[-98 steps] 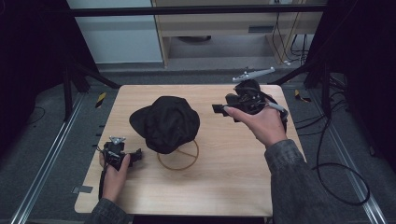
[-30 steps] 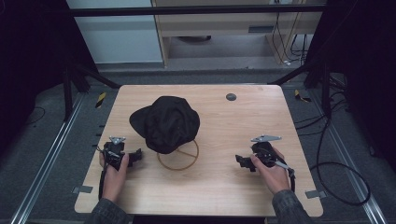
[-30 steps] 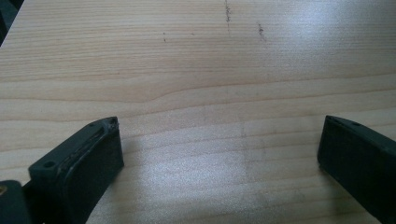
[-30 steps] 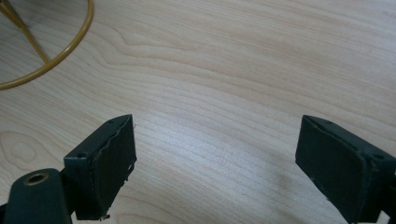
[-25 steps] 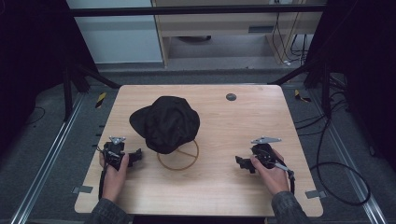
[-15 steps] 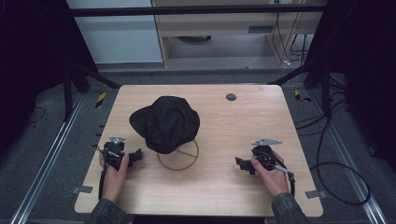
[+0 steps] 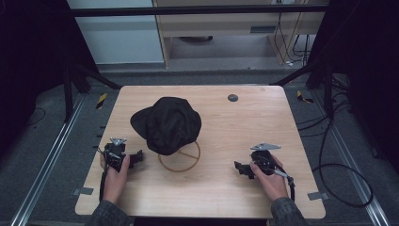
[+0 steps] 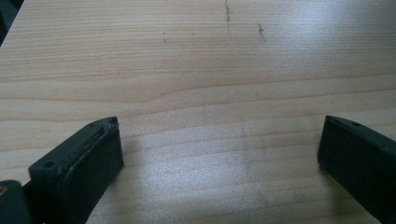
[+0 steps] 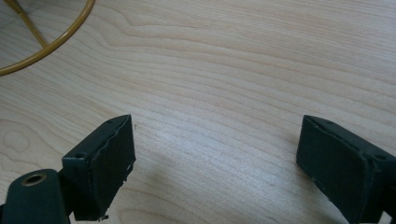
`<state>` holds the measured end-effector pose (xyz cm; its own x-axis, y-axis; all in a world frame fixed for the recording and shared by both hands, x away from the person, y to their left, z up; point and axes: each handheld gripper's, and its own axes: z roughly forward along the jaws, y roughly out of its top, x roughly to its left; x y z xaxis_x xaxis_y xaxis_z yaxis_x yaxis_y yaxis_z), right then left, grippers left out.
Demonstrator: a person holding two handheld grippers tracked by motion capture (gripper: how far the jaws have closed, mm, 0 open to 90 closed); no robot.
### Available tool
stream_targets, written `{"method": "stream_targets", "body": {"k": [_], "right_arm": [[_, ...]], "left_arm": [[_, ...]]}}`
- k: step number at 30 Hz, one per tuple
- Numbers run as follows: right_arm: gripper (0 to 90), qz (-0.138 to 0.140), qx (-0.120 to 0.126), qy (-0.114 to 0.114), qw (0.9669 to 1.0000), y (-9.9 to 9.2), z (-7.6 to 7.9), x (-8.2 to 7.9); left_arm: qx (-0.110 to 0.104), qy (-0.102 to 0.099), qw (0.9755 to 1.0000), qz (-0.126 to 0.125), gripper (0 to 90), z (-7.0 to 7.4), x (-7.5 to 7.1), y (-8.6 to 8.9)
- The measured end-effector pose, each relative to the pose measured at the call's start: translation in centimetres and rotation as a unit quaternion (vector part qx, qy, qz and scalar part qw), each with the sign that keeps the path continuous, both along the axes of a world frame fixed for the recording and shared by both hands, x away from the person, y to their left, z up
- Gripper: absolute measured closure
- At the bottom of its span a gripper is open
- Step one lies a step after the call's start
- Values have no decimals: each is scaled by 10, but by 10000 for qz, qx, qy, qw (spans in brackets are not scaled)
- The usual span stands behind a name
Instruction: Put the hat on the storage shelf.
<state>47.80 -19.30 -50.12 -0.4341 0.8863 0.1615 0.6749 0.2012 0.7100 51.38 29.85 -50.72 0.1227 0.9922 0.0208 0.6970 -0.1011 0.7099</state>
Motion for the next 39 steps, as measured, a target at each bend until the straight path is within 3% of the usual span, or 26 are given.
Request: {"method": "stream_targets", "body": {"k": [24,29,33,39], "right_arm": [[83,-48,-21,-342,9994,12,-9,-5],[49,-37,-246,-386,9989,18,-10,-4],[33,-21,-700,-414,9967,27,-11,-5],[27,-14,-726,-414,9965,29,-11,-5]], "left_arm": [[-2,-1,10000,1,0,0,0,0],[-2,-1,10000,2,0,0,0,0],[-1,0,10000,1,0,0,0,0],[-1,-2,10000,2,0,0,0,0]]}}
